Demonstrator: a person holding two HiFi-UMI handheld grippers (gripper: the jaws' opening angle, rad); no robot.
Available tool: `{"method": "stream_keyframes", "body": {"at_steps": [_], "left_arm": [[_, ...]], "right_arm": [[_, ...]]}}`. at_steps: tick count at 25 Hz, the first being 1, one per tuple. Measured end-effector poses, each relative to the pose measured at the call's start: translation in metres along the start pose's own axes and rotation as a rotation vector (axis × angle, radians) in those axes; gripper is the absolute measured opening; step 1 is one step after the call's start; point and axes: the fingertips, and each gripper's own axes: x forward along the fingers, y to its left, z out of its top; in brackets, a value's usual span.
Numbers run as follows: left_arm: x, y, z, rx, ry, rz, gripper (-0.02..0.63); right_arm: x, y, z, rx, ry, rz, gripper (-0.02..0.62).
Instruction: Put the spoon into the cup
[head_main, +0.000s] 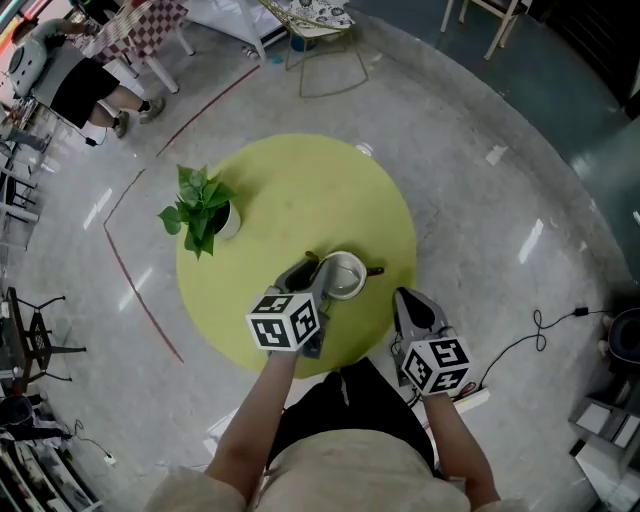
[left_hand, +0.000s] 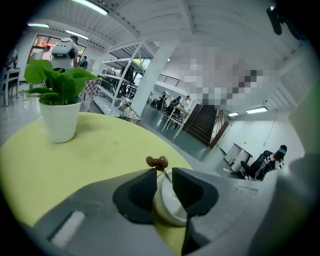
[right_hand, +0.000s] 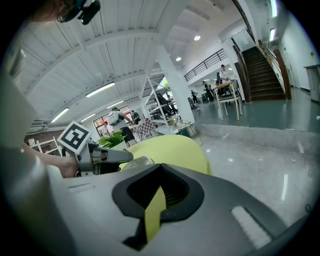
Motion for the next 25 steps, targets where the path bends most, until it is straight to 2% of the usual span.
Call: {"method": "stream_keyframes", "body": {"at_steps": [16,25], "left_arm": [[-0.005,0.010,-0.015,-0.058,0.018,0.018,0.133],[-0.016,0.010,-0.023,-0.036,0.016,0.012,0.133]], "right_arm": [[-0.004,0.003,-0.004,-0.003,0.004,0.007,0.002],[-0.006,0.011,-0.014,-0.011,0.009,0.009,0.002]]}}
